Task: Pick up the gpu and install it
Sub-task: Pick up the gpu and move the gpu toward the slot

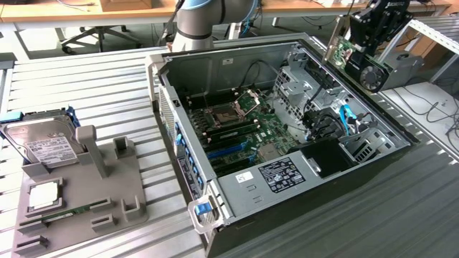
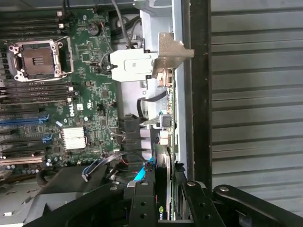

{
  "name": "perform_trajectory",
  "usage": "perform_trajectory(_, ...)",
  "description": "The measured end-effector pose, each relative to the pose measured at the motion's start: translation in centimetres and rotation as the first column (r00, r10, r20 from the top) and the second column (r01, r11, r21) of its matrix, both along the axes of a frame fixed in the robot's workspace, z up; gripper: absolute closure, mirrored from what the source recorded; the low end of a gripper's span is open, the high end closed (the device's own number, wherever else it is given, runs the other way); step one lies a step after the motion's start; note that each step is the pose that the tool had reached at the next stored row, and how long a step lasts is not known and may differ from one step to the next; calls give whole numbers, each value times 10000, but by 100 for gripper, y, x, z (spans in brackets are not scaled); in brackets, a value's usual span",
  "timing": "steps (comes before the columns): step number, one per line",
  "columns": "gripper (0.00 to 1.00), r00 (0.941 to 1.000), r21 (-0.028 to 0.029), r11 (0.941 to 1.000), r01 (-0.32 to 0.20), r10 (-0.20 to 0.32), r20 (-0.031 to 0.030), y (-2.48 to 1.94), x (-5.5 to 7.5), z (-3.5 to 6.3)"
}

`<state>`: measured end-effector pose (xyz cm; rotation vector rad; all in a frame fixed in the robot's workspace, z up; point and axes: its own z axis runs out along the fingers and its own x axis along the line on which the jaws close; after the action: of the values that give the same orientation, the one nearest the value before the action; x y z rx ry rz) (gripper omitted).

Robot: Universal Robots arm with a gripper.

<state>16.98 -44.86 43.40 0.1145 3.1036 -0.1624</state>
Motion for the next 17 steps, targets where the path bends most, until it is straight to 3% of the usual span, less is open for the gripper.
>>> perform_trajectory(2,74,10000,2,10000,1,-1,0,-3,-189,-32)
perform_trajectory(17,74,10000,2,10000,-2,2,0,-17,-945,-277)
